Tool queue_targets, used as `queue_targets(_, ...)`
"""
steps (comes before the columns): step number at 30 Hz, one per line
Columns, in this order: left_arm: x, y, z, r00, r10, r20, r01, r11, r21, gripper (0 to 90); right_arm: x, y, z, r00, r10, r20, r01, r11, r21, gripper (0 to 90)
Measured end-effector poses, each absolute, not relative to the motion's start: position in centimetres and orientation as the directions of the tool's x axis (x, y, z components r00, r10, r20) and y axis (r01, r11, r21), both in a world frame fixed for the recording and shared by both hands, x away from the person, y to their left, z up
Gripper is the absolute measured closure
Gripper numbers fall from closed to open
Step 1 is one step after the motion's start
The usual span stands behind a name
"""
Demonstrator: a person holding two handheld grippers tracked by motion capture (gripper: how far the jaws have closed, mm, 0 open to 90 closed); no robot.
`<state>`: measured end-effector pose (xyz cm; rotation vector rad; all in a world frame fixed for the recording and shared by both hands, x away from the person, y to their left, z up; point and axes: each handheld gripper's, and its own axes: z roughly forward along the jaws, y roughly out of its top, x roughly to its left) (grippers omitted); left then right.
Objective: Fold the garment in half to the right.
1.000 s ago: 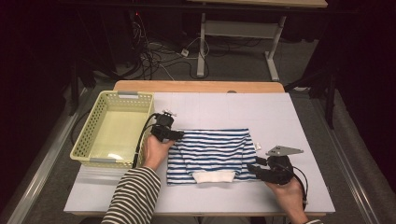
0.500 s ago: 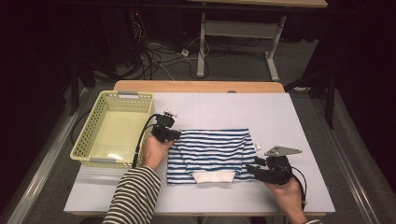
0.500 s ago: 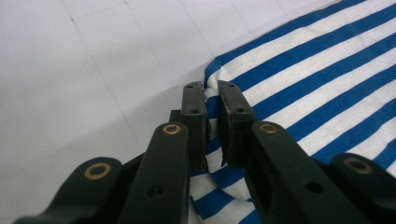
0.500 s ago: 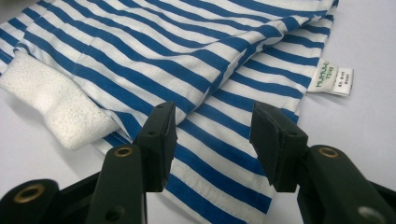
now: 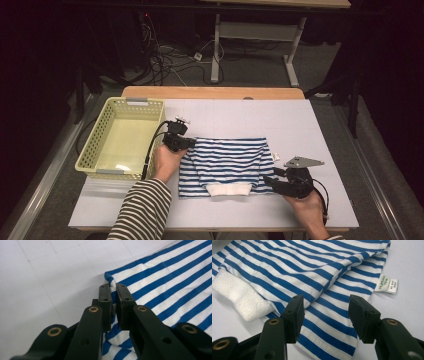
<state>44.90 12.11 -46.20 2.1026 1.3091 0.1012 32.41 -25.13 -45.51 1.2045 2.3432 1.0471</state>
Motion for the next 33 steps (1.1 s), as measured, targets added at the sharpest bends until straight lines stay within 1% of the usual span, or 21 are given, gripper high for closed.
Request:
queue_targets(15,44.0,11.9,-44.2,0.553,0.795,-0.248,0.731,-0.32,0.603,81.7,32.1,-24.5,-45.2,-0.612,0.79,0.044,0.54,0.376,0.753,45.9)
queue_targets(27,43.7,11.5,-43.2,0.588,0.77,-0.247,0.707,-0.342,0.619,81.7,32.1,-24.1,-45.0,-0.609,0.792,0.042,0.538,0.373,0.756,45.6)
queue_targets(29,43.6,11.5,-43.1,0.591,0.768,-0.247,0.705,-0.343,0.621,81.7,32.1,-24.0,-44.9,-0.607,0.793,0.048,0.541,0.369,0.756,43.2)
queue_targets(33,43.6,11.4,-43.0,0.6,0.761,-0.247,0.701,-0.351,0.621,81.6,32.2,-24.1,-44.9,-0.607,0.792,0.059,0.546,0.361,0.756,41.7)
